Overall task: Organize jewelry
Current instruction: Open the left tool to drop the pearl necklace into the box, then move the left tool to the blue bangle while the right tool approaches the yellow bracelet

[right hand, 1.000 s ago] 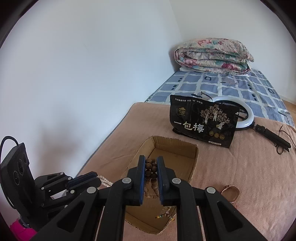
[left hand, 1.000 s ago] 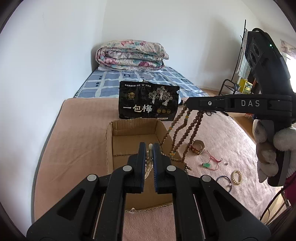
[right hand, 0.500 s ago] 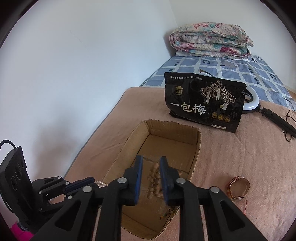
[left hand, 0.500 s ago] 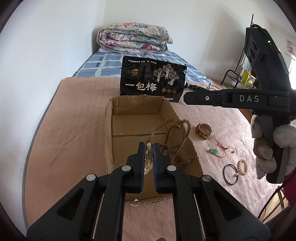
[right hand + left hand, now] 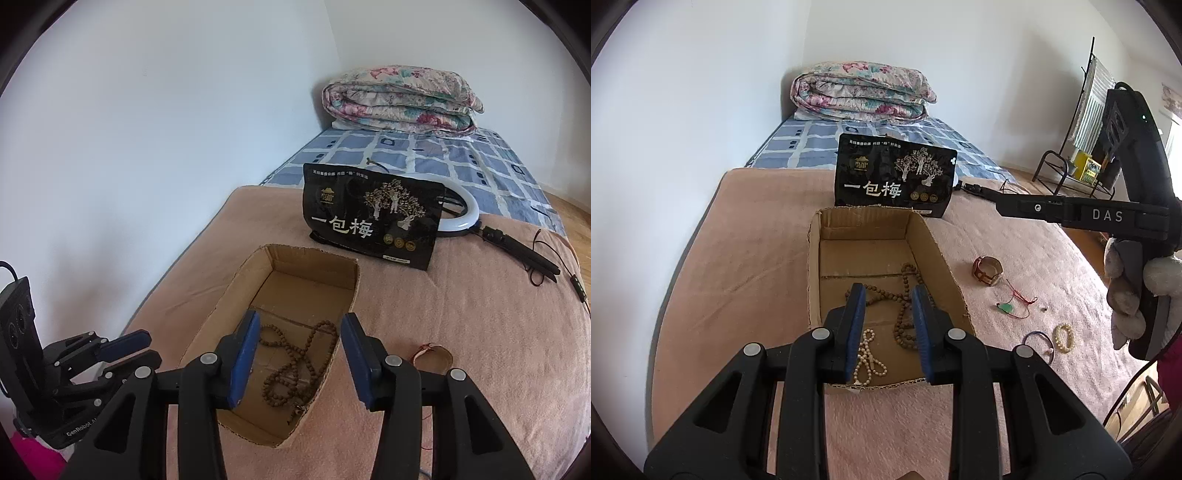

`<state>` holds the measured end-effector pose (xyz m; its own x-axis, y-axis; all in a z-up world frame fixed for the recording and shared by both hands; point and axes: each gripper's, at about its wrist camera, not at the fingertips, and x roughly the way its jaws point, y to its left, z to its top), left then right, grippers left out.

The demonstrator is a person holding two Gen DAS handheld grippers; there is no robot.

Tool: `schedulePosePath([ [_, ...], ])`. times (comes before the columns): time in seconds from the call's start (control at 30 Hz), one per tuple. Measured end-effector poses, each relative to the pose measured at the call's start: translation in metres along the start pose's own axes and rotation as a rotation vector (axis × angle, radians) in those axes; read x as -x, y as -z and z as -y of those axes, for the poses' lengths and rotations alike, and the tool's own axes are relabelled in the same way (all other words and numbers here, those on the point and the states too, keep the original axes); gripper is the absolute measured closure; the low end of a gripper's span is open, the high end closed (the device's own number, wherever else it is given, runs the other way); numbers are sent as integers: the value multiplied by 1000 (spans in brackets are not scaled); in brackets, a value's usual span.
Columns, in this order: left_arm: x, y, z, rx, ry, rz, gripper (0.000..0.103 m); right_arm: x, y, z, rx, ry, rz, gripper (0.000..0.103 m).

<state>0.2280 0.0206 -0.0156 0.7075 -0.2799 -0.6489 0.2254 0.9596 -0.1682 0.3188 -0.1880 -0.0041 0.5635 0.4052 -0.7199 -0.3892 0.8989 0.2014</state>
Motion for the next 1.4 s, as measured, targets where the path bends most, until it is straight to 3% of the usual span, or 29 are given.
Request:
schedulePosePath([
  [0.23, 40, -9, 13, -57, -24, 49, 78, 37, 8, 13, 18, 75, 40, 43],
  [0.33, 62, -14, 18, -87, -34, 82, 78, 60, 12, 21, 24, 109, 70, 32],
  [0.4, 81, -19, 21, -119, -52, 110, 78, 75, 16, 26, 40, 136, 87, 32],
  [0.53, 112, -30, 25, -164, -80, 150, 78, 104, 26, 37, 79, 197, 113, 17],
  [0.73, 148, -43, 24, -199, -120, 185, 78, 140, 47, 63, 86, 283, 123, 17],
  [1.03, 225, -65, 22, -206, -155, 281, 78, 188, 69, 95, 27, 328, 125, 17],
  [1.2, 227, -46, 27, -197, -126, 260, 78, 211, 89, 102, 19, 374, 143, 17],
  [1.4, 182, -9, 52, -214, -74, 174, 78, 224, 111, 119, -7, 394, 142, 17],
])
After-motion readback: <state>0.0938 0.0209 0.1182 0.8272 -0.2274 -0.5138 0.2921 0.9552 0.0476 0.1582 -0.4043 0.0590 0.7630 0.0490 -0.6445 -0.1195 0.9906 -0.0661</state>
